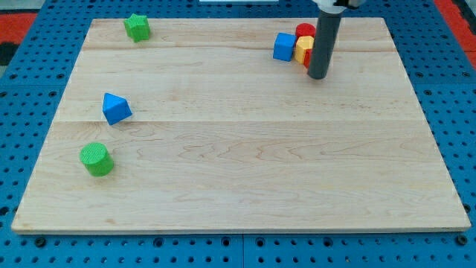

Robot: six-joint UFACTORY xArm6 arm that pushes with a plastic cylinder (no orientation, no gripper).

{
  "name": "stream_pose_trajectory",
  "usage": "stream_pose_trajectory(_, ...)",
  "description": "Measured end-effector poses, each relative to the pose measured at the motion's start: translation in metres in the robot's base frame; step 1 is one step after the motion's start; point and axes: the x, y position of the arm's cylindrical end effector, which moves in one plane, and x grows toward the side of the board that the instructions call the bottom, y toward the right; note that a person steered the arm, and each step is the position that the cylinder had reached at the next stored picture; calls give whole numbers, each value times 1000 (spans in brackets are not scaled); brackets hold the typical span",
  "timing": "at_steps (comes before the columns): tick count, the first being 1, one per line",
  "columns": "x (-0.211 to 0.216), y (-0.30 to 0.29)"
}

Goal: Push the green circle closer to the blue triangle

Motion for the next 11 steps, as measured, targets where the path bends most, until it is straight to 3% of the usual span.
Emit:
stream_pose_trajectory(2, -33, 18)
stream_pose_trajectory(3, 14, -27)
stream_pose_trajectory(7, 225, -308)
stream_pose_trajectory(8, 211, -341)
stream_pose_trajectory(11, 138, -342)
